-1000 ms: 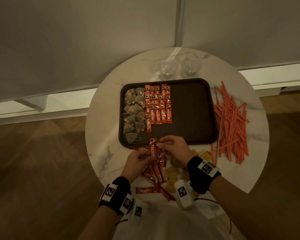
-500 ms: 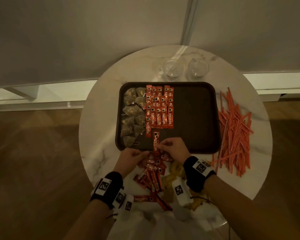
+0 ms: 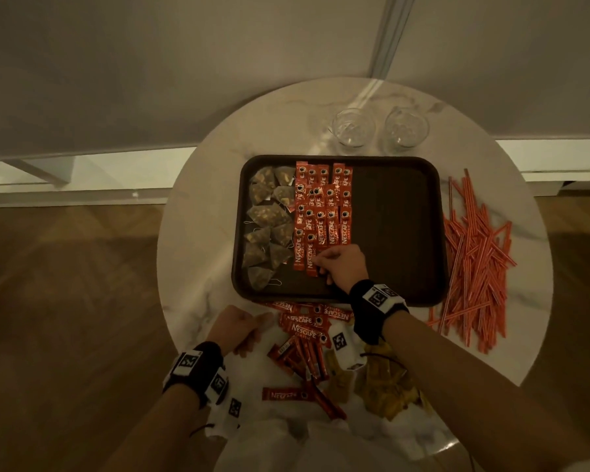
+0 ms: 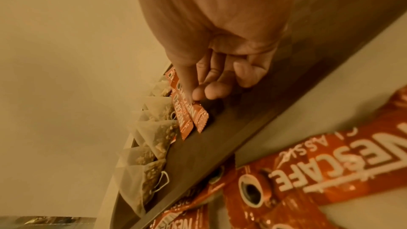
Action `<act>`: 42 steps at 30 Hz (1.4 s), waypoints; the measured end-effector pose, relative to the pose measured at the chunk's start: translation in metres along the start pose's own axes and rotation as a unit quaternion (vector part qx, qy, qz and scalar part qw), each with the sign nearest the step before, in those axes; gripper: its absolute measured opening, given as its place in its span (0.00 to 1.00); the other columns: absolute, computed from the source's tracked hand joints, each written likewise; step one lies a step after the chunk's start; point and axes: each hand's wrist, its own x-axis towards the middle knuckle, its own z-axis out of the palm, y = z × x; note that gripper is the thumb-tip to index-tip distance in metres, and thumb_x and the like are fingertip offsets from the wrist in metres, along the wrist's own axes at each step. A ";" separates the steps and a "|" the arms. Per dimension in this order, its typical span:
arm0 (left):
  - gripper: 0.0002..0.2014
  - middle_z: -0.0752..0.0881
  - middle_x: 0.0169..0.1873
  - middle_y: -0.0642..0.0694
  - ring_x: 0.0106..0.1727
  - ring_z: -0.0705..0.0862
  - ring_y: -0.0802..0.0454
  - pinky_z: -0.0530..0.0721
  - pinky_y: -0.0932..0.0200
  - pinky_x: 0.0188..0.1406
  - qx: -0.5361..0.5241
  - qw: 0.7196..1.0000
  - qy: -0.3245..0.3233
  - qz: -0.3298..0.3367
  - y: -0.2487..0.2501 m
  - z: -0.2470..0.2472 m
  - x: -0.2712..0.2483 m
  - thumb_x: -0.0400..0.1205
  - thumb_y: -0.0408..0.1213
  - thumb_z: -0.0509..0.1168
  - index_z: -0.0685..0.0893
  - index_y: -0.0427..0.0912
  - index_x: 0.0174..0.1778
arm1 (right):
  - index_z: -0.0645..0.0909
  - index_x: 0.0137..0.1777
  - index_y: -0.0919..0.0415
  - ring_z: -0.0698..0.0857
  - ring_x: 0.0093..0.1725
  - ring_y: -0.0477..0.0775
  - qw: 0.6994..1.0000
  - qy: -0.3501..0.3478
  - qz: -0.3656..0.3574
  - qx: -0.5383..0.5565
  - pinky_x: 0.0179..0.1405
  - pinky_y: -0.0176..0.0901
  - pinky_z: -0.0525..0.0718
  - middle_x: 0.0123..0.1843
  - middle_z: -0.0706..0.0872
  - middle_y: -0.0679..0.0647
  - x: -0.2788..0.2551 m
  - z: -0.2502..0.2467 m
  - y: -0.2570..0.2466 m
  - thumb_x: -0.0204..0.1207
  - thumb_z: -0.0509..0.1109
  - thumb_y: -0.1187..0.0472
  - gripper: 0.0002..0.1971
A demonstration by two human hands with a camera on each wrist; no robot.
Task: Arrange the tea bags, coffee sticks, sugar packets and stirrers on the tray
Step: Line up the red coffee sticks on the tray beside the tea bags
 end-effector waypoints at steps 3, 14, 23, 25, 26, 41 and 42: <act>0.29 0.82 0.17 0.41 0.14 0.76 0.50 0.76 0.61 0.20 0.007 1.000 0.010 0.000 0.000 0.002 0.001 0.80 0.56 0.69 0.84 0.38 0.20 | 0.88 0.41 0.60 0.77 0.18 0.46 1.000 0.011 0.002 -0.006 0.20 0.35 0.78 0.32 0.88 0.53 0.002 0.003 0.002 0.77 0.77 0.60 0.05; 0.31 0.82 0.16 0.41 0.13 0.75 0.50 0.79 0.59 0.23 0.023 0.999 0.029 -0.002 -0.001 0.004 0.003 0.79 0.59 0.69 0.82 0.39 0.18 | 0.86 0.39 0.57 0.79 0.19 0.47 0.999 0.024 0.023 -0.005 0.20 0.35 0.79 0.33 0.89 0.53 0.006 0.006 0.000 0.76 0.78 0.57 0.07; 0.32 0.84 0.18 0.42 0.15 0.77 0.51 0.81 0.61 0.23 0.035 0.999 0.034 -0.002 -0.003 0.002 0.004 0.78 0.63 0.68 0.85 0.37 0.22 | 0.86 0.40 0.57 0.79 0.19 0.47 1.000 0.028 0.014 -0.006 0.21 0.40 0.81 0.30 0.87 0.52 0.002 0.007 0.003 0.76 0.78 0.55 0.08; 0.32 0.84 0.18 0.42 0.15 0.77 0.51 0.81 0.61 0.23 0.034 0.999 0.034 -0.003 -0.004 0.003 0.005 0.78 0.63 0.68 0.85 0.37 0.21 | 0.86 0.39 0.57 0.79 0.20 0.47 1.000 0.030 0.008 -0.001 0.21 0.40 0.81 0.30 0.87 0.53 0.001 0.007 0.005 0.76 0.78 0.56 0.07; 0.31 0.84 0.17 0.43 0.15 0.77 0.51 0.81 0.60 0.24 0.032 0.999 0.033 -0.003 -0.004 0.004 0.004 0.78 0.63 0.68 0.84 0.38 0.21 | 0.86 0.39 0.57 0.79 0.20 0.47 0.999 0.032 -0.001 0.003 0.21 0.39 0.80 0.30 0.87 0.54 -0.001 0.007 0.006 0.76 0.78 0.57 0.07; 0.08 0.90 0.29 0.46 0.31 0.87 0.53 0.90 0.55 0.41 0.046 0.996 0.039 0.072 -0.020 0.016 -0.026 0.81 0.37 0.71 0.89 0.40 0.36 | 0.87 0.44 0.53 0.83 0.31 0.38 0.978 -0.111 -0.088 -0.151 0.33 0.28 0.79 0.36 0.87 0.46 -0.119 -0.010 0.048 0.82 0.69 0.54 0.08; 0.06 0.90 0.31 0.48 0.33 0.88 0.54 0.89 0.54 0.45 0.074 0.992 0.050 0.089 -0.024 0.020 -0.031 0.80 0.36 0.71 0.89 0.43 0.37 | 0.86 0.44 0.52 0.83 0.34 0.39 0.973 -0.119 -0.082 -0.182 0.36 0.30 0.80 0.38 0.86 0.46 -0.127 -0.011 0.055 0.83 0.68 0.53 0.09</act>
